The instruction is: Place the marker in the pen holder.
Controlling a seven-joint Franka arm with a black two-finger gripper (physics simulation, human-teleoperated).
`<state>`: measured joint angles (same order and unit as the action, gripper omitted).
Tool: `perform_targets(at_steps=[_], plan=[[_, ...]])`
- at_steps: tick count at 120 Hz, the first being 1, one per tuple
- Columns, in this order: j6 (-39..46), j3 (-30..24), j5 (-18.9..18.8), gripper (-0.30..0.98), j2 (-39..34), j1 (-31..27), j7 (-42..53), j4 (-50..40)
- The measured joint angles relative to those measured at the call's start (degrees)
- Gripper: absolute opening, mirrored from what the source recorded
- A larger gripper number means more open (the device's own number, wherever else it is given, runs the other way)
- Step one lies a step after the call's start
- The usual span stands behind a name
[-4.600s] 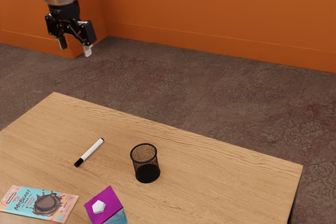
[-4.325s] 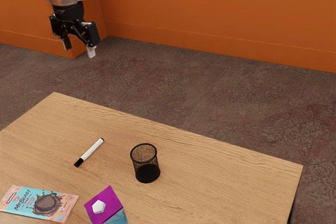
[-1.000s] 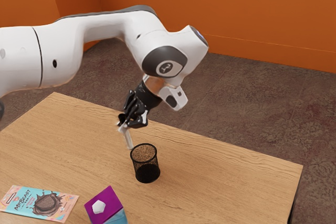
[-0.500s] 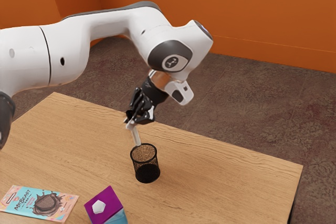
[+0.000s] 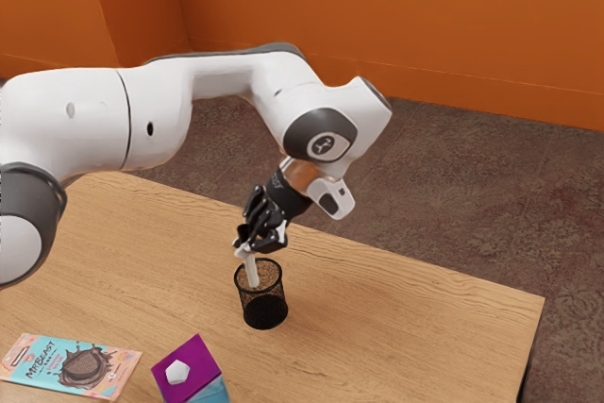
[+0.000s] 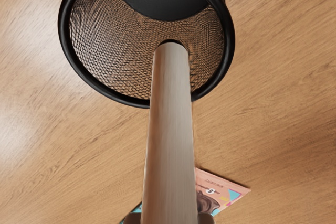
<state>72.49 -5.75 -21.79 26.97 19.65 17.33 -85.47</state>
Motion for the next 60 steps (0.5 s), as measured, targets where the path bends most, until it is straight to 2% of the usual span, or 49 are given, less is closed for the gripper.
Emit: perform_targets(at_steps=[22,28,34,39,52,60], plan=[[-0.19,0.52,1.49,0.38,-2.48,-0.79,-0.27,1.24],[-0.39,1.05,2.53,0.45,-8.39,-2.33,-0.56,2.61],[-0.40,2.51,4.06,0.50,-19.96,-5.07,-1.97,3.09],[0.80,4.39,5.29,0.53,-25.96,-7.52,-3.38,2.16],[4.05,11.45,11.03,0.59,-34.08,-12.06,-5.93,-5.16],[4.31,11.41,12.09,0.62,-35.56,-13.01,-7.26,-4.74]])
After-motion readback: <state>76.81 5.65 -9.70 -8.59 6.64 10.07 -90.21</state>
